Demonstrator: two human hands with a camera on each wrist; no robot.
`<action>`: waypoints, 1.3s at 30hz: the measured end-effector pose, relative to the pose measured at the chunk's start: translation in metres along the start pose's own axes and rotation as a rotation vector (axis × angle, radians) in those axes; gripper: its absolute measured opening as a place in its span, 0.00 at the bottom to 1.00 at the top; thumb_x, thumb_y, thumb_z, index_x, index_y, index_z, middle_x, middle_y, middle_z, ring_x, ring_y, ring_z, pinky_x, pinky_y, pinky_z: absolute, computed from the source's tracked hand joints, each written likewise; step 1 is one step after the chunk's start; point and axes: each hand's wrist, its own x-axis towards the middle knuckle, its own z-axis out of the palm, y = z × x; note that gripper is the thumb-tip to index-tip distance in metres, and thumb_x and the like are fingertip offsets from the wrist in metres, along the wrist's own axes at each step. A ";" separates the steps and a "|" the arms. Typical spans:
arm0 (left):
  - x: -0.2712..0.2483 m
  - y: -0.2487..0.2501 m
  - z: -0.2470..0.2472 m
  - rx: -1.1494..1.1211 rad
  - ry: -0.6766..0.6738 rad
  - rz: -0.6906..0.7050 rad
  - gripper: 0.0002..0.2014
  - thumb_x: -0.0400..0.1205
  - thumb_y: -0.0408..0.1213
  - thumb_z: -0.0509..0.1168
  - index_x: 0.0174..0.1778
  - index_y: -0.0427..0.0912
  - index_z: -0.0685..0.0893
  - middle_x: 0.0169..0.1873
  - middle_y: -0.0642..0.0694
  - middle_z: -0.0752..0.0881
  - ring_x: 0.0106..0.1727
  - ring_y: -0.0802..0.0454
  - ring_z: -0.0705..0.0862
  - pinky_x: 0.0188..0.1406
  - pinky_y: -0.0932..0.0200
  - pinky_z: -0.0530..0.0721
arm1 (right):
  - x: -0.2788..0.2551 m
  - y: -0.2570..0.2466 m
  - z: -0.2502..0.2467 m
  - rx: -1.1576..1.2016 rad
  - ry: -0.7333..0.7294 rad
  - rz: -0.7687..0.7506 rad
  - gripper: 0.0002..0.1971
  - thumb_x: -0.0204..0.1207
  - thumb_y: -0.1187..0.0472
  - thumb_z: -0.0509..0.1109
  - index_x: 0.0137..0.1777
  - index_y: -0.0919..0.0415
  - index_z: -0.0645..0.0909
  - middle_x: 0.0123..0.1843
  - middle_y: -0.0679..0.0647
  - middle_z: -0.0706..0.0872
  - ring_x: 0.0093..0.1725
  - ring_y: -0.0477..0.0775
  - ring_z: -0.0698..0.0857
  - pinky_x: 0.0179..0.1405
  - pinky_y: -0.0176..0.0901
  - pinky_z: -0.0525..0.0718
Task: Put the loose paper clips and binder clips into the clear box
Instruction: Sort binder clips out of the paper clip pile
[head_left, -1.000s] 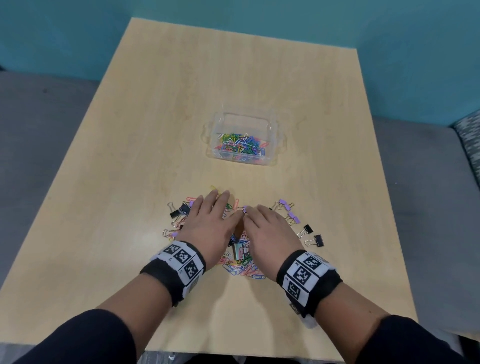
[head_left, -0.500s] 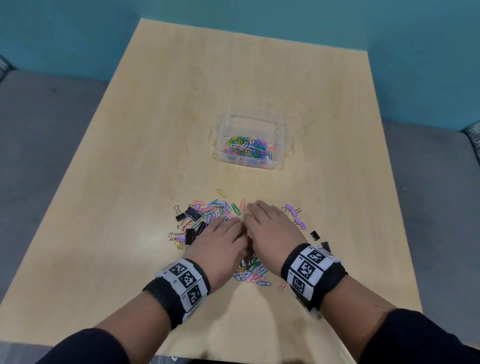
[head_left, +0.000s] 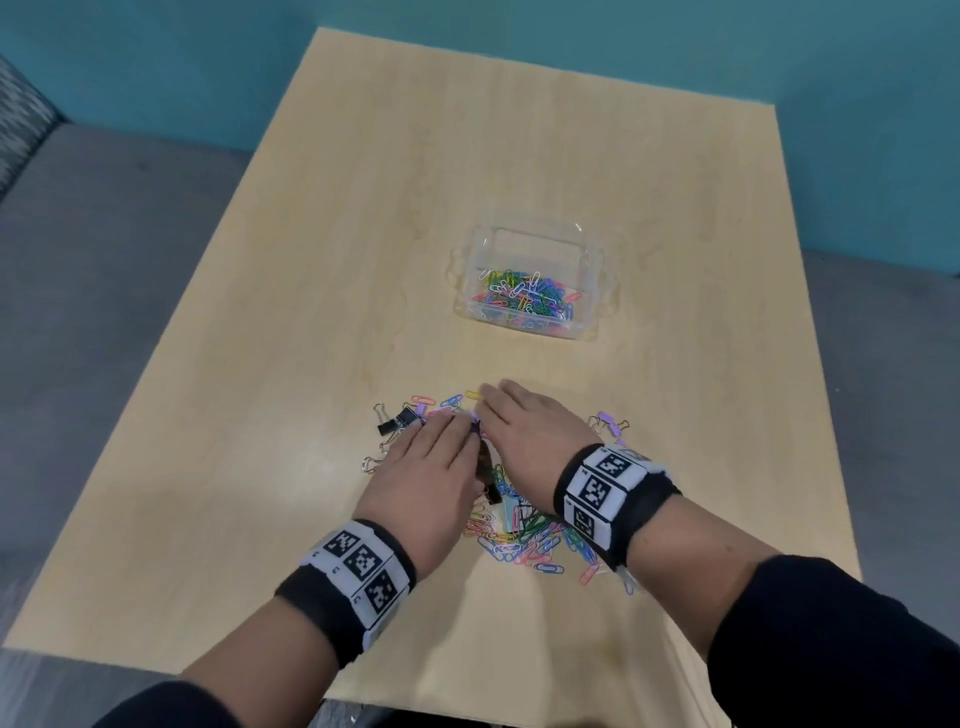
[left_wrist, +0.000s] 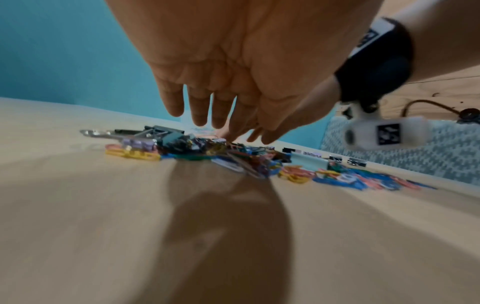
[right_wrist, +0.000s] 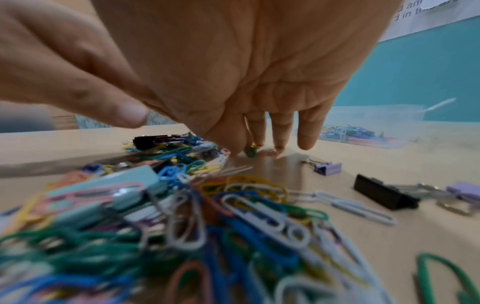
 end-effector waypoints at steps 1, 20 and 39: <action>0.004 -0.003 -0.001 0.009 -0.027 0.013 0.27 0.81 0.48 0.49 0.70 0.37 0.76 0.71 0.41 0.77 0.73 0.40 0.72 0.72 0.42 0.70 | -0.006 -0.003 0.003 -0.003 -0.007 0.021 0.33 0.74 0.61 0.62 0.79 0.66 0.60 0.81 0.61 0.61 0.80 0.65 0.59 0.73 0.58 0.68; 0.023 -0.017 -0.002 0.041 -0.021 0.075 0.24 0.78 0.42 0.46 0.64 0.42 0.80 0.69 0.43 0.79 0.71 0.39 0.74 0.69 0.41 0.73 | -0.024 -0.015 0.014 0.211 0.148 0.084 0.28 0.68 0.68 0.66 0.71 0.70 0.71 0.74 0.68 0.72 0.75 0.68 0.70 0.69 0.60 0.75; 0.034 -0.023 0.001 -0.001 -0.006 0.078 0.25 0.75 0.35 0.59 0.71 0.42 0.74 0.75 0.43 0.73 0.77 0.40 0.67 0.74 0.40 0.64 | -0.021 -0.014 0.007 0.128 0.174 0.061 0.26 0.68 0.65 0.61 0.68 0.68 0.73 0.66 0.63 0.77 0.67 0.66 0.74 0.63 0.60 0.77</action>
